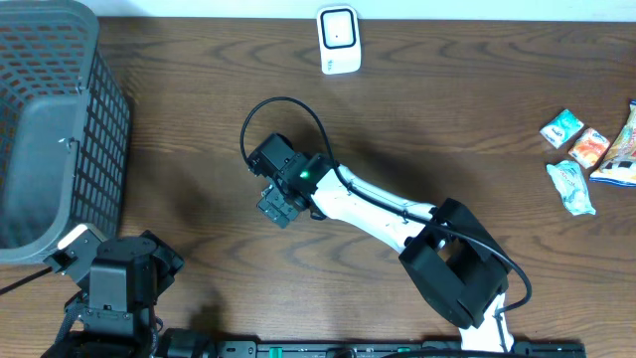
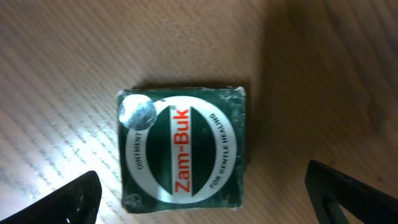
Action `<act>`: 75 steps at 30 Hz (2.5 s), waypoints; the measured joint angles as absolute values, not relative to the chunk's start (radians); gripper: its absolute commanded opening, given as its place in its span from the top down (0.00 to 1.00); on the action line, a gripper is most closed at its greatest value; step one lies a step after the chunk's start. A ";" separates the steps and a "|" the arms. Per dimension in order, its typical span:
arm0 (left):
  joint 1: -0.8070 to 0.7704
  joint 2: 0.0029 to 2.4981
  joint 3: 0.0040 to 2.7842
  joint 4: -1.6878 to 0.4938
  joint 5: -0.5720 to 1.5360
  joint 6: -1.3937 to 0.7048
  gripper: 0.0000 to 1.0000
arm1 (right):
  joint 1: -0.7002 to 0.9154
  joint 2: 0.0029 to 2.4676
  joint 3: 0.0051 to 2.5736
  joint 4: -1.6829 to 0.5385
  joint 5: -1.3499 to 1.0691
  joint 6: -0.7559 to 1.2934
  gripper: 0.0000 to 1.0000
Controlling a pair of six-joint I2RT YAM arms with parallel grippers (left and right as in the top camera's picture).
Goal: Scan the item barcode
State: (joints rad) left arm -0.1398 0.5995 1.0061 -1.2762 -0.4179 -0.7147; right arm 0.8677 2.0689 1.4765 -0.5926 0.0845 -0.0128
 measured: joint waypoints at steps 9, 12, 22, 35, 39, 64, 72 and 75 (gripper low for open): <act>-0.140 0.599 1.006 -1.276 -0.418 -0.714 0.02 | 0.867 2.119 1.477 -0.564 0.072 -0.019 0.01; -0.140 0.599 1.006 -1.277 -0.418 -0.714 0.02 | 0.867 2.133 1.478 -0.557 0.052 -0.020 0.09; -0.140 0.599 1.006 -1.276 -0.418 -0.714 0.02 | 0.868 2.146 1.491 -0.556 0.030 -0.019 0.44; -0.140 0.599 1.006 -1.276 -0.418 -0.714 0.02 | 0.799 2.123 1.493 -0.622 -0.138 0.062 0.51; -0.140 0.599 1.006 -1.276 -0.418 -0.714 0.02 | 0.722 2.099 1.493 -0.637 -0.316 0.078 0.48; -0.140 0.599 1.006 -1.276 -0.418 -0.714 0.02 | 0.265 1.879 1.489 -0.479 -1.222 0.114 0.40; -0.140 0.599 1.006 -1.276 -0.418 -0.715 0.02 | 0.248 1.615 1.489 -0.369 -1.166 0.106 0.41; -0.140 0.599 1.006 -1.276 -0.418 -0.714 0.02 | 0.248 1.596 1.489 -0.368 -1.158 0.102 0.42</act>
